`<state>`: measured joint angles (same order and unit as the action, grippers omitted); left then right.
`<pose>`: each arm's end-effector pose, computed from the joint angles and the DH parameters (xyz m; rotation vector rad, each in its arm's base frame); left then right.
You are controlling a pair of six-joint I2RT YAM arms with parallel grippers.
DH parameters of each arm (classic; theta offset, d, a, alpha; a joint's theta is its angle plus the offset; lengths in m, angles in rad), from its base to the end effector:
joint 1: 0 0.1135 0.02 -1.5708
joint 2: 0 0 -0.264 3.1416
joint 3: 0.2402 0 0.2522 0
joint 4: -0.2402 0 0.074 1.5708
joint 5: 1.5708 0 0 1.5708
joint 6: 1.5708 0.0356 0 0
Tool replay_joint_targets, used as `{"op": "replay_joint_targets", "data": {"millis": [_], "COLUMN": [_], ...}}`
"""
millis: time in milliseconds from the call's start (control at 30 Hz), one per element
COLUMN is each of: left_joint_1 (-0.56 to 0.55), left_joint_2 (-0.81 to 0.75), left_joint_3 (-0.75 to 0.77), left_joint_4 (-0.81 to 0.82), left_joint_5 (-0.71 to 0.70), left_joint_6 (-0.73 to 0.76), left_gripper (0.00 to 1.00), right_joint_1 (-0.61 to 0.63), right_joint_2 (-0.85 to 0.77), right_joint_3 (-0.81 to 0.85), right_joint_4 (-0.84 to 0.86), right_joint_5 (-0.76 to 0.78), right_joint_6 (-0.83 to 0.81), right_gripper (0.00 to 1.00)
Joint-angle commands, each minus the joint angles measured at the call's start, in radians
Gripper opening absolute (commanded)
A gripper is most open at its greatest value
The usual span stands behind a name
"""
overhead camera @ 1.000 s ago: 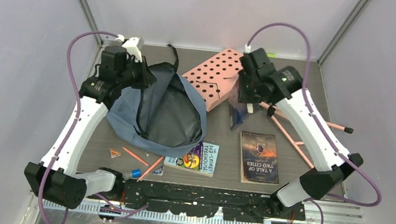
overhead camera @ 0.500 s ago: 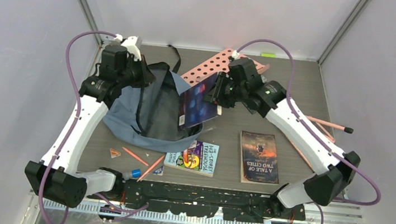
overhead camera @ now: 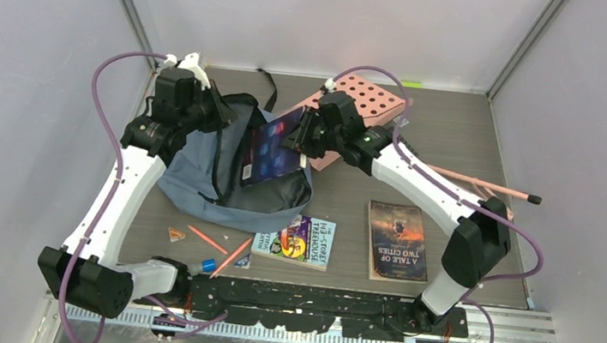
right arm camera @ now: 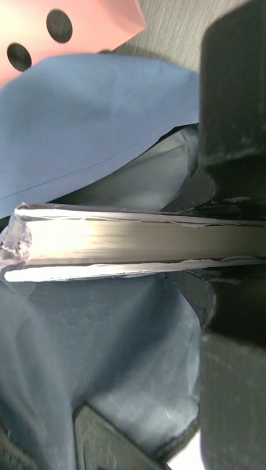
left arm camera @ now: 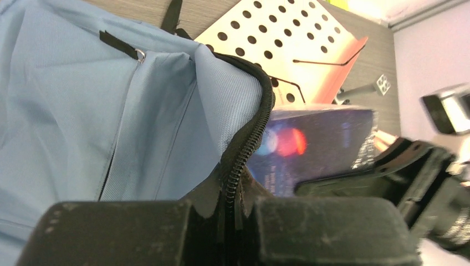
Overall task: Pack the student bag
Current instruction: Place the book in the student bag.
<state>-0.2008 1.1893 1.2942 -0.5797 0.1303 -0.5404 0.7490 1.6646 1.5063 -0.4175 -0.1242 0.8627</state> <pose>0.2502 -0.0556 0.3939 -0.2714 2.0764 -0.5898 0.2810 0.2673 0.3374 0.0541 2.3400 1.0172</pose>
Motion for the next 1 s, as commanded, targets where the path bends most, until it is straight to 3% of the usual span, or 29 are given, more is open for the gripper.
{"op": "replay_joint_targets", "data": {"millis": [0,233,567,700,967], "left_joint_1": [0.003,0.003,0.003,0.003,0.003], "left_joint_2": [-0.032,-0.030,-0.022,-0.016,-0.016], "left_joint_3": [0.024,-0.020,-0.025,-0.024,-0.020], "left_joint_4": [0.098,0.135,0.148,0.149,0.142], "left_joint_5": [-0.064,-0.029,-0.014,-0.010,-0.020], "left_joint_6": [-0.157,-0.283,-0.289,-0.280,-0.248], "left_gripper": [0.04,0.03,0.02,0.02,0.02], "right_joint_1": [0.011,0.023,0.051,0.067,0.113], "right_joint_2": [0.033,0.157,0.400,0.511,0.620], "right_joint_3": [0.017,0.055,0.202,0.340,0.446], "right_joint_4": [0.251,0.348,0.546,0.443,0.241], "right_joint_5": [-0.032,-0.054,-0.061,-0.008,0.051], "right_joint_6": [0.051,0.076,0.143,0.084,-0.082], "right_gripper": [0.01,0.01,0.01,0.02,0.39]}}
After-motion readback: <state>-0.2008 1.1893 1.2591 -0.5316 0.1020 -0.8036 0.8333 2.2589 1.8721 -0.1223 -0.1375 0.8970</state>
